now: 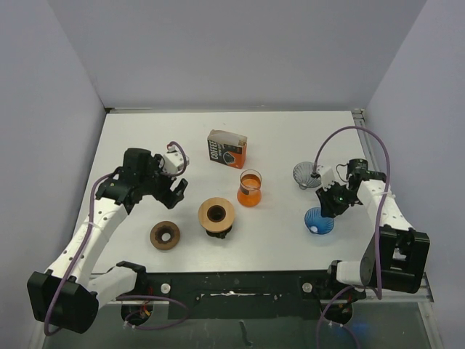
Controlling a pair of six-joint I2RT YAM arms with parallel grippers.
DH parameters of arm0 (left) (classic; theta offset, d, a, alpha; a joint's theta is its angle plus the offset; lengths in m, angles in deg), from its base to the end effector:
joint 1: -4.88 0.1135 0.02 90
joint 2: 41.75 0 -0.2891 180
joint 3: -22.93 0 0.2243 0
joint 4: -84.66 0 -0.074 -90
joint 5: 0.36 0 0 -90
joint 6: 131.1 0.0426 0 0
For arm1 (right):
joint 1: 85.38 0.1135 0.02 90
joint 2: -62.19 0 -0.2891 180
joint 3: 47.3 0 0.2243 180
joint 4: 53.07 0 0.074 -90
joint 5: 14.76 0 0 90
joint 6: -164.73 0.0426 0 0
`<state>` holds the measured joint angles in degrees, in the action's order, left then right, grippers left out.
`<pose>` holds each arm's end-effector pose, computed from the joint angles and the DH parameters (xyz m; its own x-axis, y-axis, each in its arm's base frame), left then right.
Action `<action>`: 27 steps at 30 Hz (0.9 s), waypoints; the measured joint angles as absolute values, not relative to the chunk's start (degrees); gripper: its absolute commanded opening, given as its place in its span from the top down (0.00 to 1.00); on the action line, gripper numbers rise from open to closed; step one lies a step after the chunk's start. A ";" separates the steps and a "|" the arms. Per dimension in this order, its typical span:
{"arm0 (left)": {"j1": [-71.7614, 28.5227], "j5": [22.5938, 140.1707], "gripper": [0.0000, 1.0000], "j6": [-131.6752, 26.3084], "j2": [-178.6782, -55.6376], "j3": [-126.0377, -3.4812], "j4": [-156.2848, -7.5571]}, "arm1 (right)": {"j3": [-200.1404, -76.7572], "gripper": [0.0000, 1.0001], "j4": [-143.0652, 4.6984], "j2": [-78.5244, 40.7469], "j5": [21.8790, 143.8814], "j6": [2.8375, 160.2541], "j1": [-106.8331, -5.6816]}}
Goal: Place the coffee filter in the dripper
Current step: Pick up the coffee dripper from the center of the board.
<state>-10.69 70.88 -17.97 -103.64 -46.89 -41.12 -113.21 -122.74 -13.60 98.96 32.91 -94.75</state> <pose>0.1745 -0.0628 0.3168 -0.4564 0.5133 -0.7268 0.7041 0.7077 0.0577 0.1908 -0.0141 0.2441 -0.7745 -0.4909 -0.3990 -0.5896 0.7888 0.1739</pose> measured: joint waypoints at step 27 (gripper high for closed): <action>-17.49 67.16 0.22 -12.72 -105.52 -57.56 -40.73 | -135.41 1.00 -132.92 -14.34 110.77 39.25 -81.92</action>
